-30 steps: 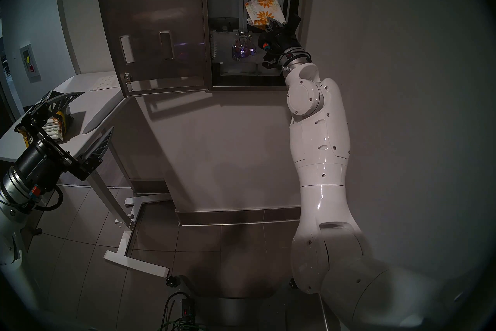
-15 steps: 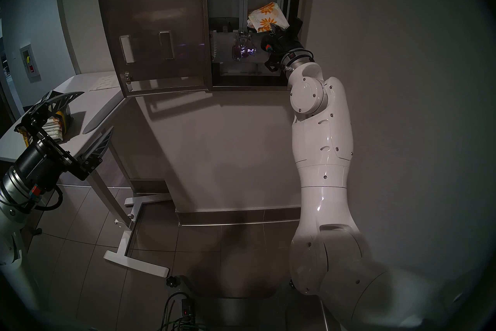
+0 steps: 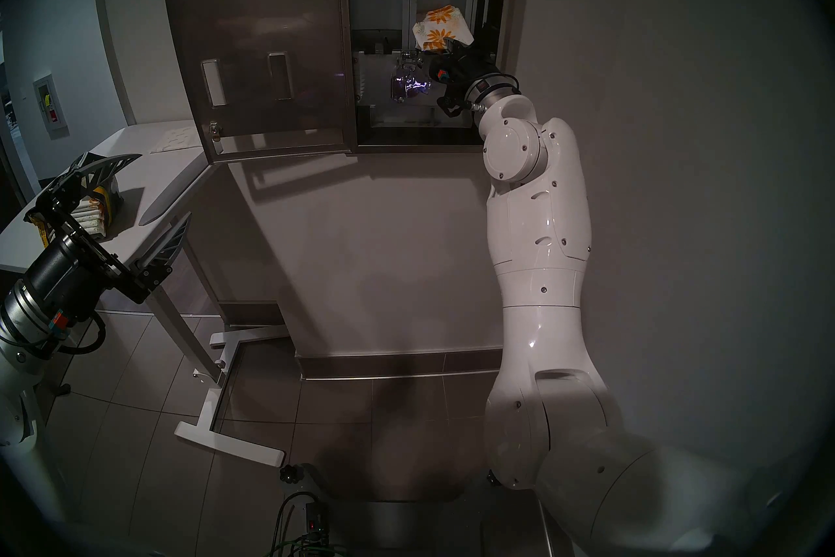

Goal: Open the dispenser door, put the pads inside, close the door

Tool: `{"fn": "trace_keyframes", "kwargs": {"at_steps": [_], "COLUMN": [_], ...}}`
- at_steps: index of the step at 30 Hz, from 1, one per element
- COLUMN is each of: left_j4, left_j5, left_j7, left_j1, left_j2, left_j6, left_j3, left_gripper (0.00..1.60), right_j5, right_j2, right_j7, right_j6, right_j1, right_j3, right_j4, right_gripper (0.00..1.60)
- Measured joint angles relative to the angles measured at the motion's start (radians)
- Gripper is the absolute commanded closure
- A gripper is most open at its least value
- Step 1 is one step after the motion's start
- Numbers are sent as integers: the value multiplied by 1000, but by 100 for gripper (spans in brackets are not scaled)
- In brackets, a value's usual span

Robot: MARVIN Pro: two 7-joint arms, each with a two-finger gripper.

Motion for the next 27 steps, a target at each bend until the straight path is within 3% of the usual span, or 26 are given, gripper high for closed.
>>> {"fn": "trace_keyframes", "kwargs": {"at_steps": [27], "left_j4": [0], "left_j5": [0], "left_j7": [0], "left_j1": [0], "left_j2": [1], "left_j6": [1], "left_j3": [0], "left_gripper": [0], "right_j5": [-47], "right_j2": [-18], "right_j7": [-60], "right_j6": [13], "right_j1": [64], "right_j3": [-7], "right_j4": [66], "right_gripper": [160]}}
